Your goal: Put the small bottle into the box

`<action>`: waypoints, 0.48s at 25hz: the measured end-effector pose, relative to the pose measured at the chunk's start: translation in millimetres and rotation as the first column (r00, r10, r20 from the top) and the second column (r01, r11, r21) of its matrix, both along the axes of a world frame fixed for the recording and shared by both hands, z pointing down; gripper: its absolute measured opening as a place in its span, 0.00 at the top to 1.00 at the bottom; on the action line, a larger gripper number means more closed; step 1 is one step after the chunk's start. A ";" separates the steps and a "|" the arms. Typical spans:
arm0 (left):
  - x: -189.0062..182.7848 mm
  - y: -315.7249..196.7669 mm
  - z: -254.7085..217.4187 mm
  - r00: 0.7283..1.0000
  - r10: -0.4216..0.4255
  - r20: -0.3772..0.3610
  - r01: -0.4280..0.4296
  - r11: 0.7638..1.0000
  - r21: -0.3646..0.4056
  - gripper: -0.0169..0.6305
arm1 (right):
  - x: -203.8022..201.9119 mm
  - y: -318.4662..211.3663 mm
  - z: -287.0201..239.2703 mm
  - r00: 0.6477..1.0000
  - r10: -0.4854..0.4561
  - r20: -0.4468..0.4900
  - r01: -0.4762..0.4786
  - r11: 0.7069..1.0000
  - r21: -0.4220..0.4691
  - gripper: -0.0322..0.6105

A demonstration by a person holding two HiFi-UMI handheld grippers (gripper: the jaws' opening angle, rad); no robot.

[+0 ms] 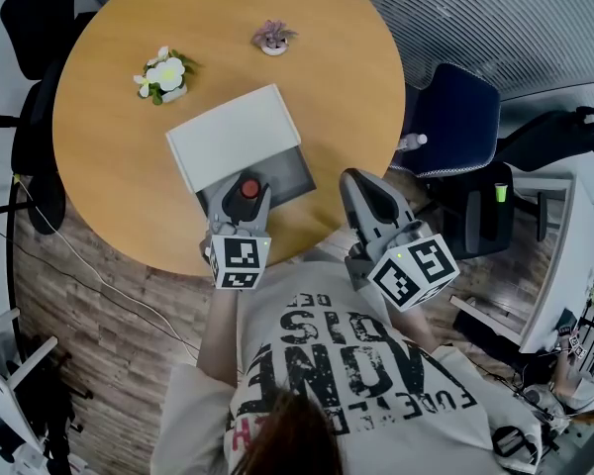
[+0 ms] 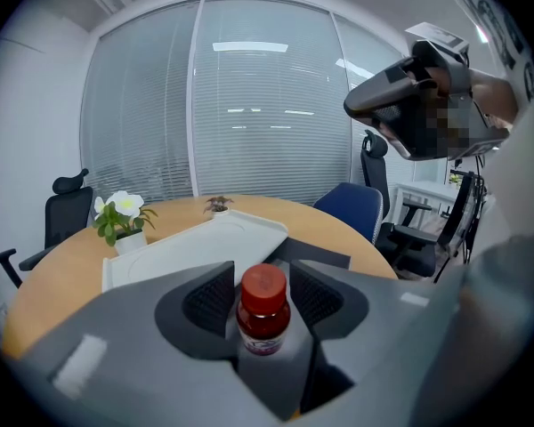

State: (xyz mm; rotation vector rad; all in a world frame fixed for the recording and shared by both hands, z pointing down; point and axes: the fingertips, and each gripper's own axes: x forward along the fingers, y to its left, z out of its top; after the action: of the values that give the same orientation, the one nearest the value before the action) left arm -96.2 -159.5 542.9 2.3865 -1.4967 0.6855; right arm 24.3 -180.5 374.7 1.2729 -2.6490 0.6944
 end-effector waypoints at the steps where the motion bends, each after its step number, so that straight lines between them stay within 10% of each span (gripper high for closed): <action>1: -0.2 -1.0 -0.8 1.000 -0.002 -0.002 0.002 1.000 0.001 0.67 | 0.0 -0.5 -0.1 1.000 0.000 0.001 0.000 1.000 0.000 0.93; 12: -4.5 3.1 -9.5 1.000 -0.017 -0.019 0.017 1.000 -0.013 0.67 | -4.2 0.6 -2.0 1.000 -0.008 0.012 0.008 1.000 0.001 0.93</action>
State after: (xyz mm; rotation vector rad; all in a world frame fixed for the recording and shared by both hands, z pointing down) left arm -100.7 -156.4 533.4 2.3614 -1.4991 0.6648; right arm 20.1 -179.9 372.7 1.2624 -2.6631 0.7016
